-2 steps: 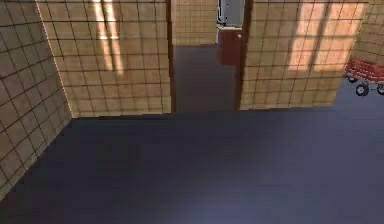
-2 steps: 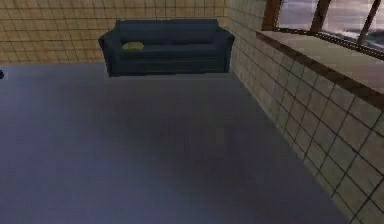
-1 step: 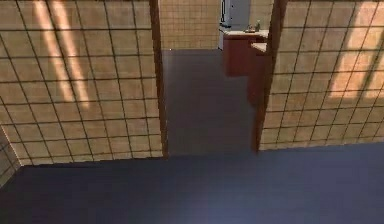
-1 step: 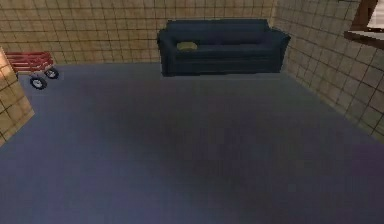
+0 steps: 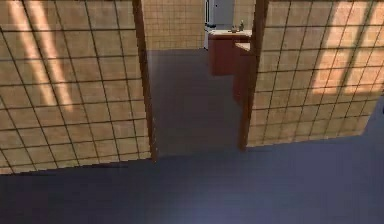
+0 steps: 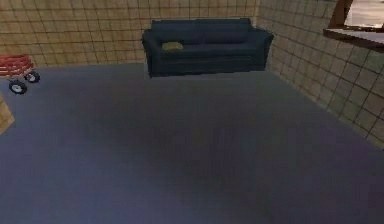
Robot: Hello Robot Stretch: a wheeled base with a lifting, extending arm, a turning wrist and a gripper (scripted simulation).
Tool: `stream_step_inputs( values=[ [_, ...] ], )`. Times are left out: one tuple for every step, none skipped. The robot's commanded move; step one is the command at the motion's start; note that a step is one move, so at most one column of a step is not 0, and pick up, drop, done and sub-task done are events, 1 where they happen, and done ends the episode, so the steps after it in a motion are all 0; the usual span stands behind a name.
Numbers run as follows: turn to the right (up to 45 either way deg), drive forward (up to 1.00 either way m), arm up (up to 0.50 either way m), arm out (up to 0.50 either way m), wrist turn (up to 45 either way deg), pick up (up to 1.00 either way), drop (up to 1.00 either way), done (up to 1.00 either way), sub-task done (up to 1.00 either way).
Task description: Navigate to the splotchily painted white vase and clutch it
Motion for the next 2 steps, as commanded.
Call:
stream_step_inputs(
  values=[
    [0.0,1.0,0.0,0.0,0.0,0.0,0.0,0.0,0.0],
    [0.0,0.55,0.0,0.0,0.0,0.0,0.0,0.0,0.0]
  ],
)
